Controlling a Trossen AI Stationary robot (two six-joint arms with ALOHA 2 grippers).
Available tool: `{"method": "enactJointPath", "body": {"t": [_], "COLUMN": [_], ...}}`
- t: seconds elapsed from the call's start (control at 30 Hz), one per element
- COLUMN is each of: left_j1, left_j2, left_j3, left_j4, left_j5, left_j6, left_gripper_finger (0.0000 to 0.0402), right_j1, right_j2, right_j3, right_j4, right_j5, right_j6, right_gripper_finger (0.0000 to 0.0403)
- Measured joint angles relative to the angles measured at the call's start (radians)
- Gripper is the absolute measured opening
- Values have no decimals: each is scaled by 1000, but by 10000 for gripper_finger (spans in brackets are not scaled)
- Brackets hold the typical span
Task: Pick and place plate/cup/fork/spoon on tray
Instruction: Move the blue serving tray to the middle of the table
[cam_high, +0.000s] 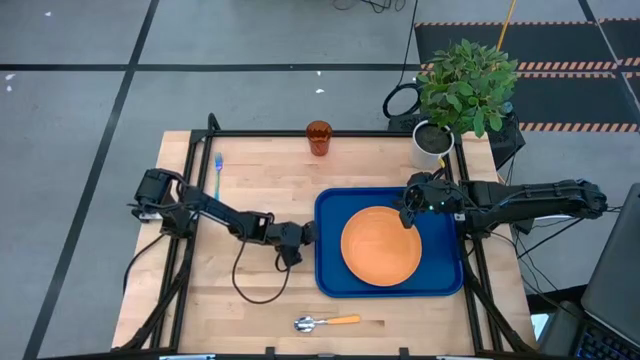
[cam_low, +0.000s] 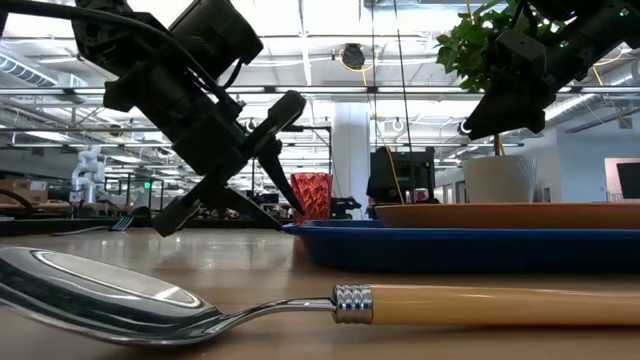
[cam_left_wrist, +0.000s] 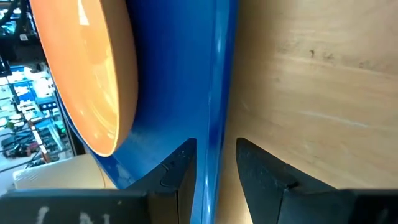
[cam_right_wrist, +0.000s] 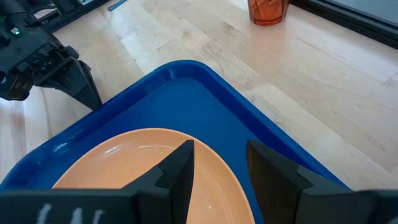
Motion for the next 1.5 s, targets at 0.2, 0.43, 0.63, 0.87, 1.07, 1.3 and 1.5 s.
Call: {"method": "enactJointPath", "body": {"t": [0.2, 0.43, 0.63, 0.87, 1.07, 1.3, 1.5], "left_j1": [14, 15, 15, 15, 19, 17, 9], "left_j2": [0, 0, 0, 0, 22, 82, 46], "left_j3": [0, 0, 0, 0, 1, 1, 1], "left_j4": [17, 20, 17, -2, 10, 55, 47], "left_j5": [9, 11, 11, 11, 19, -3, -12], "left_j6": [-4, -46, -74, -90, -129, -94, -103], "left_gripper_finger": [118, 118, 117, 116, 67, 23, 57], "right_j1": [0, 0, 0, 0, 0, 0, 0], "right_j2": [0, 0, 0, 0, 0, 1, 1], "right_j3": [0, 0, 0, 0, 0, 0, 0], "right_j4": [0, 0, 0, 0, 0, 0, 0], "right_j5": [0, 4, 4, 5, 5, 5, 5], "right_j6": [0, -15, -15, -15, -15, -13, -12], "right_gripper_finger": [139, 139, 139, 139, 139, 139, 139]}}
